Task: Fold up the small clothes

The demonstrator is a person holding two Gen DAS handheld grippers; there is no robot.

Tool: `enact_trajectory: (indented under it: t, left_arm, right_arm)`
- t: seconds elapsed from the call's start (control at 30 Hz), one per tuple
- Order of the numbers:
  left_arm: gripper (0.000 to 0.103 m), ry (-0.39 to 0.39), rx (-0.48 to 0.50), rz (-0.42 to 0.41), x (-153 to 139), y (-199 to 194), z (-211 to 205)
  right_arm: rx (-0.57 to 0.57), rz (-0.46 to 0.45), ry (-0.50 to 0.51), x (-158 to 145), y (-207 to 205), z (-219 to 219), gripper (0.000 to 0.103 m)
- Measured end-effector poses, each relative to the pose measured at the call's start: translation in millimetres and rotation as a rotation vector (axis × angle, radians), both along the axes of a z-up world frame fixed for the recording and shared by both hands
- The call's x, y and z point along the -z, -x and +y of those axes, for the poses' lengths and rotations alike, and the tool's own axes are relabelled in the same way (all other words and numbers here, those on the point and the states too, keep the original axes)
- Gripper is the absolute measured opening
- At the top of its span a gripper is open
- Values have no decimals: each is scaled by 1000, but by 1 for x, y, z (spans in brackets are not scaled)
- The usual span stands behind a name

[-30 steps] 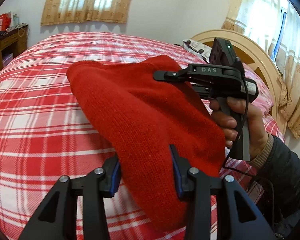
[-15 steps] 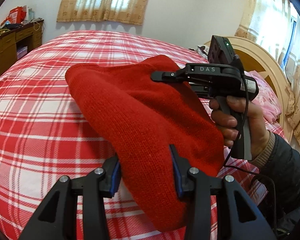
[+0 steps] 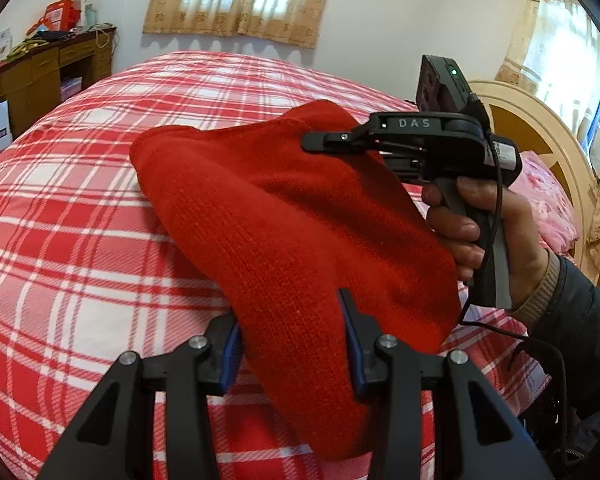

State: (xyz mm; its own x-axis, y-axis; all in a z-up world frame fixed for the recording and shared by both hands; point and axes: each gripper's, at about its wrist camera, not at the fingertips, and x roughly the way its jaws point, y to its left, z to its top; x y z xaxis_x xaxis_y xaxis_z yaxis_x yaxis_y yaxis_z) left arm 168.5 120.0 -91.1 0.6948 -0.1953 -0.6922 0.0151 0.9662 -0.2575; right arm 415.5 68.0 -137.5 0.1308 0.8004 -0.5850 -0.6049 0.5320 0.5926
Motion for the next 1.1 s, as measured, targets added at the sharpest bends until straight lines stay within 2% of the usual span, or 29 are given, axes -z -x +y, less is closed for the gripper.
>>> enact_trajectory:
  t: [0.3,0.5,0.73,0.8,0.87,0.93,1.0,1.1]
  left_arm:
    - [47,8,-22,29,18,5,6]
    - [69,-32,-57,30,23,7,6]
    - [70,-104,-54,9,12,11,1]
    - [71,-110,-60,-8,5,12,2]
    - [80,-118,-82,-34,-2,15,5]
    - [93,-154,-106,-58,-7,11,8]
    - [93,-182,-129,-57,-5,6,12]
    - [94,-174,-166,-15,10,-9,24]
  right_arm:
    - [29,-9,88,12,-4,-1,29]
    - [52,-41,166,18,-1,1,33]
    - [88,-121,218,0,10,-4,37]
    - [111,-184,212,-16,21,-11,37]
    - [109,-219,166,-33,36,-22,37]
    - [93,-255,121,-48,57,-32,42]
    - [45,-289,94,-54,80,-35,47]
    - [-59,-262,127,-40,103,-25,48]
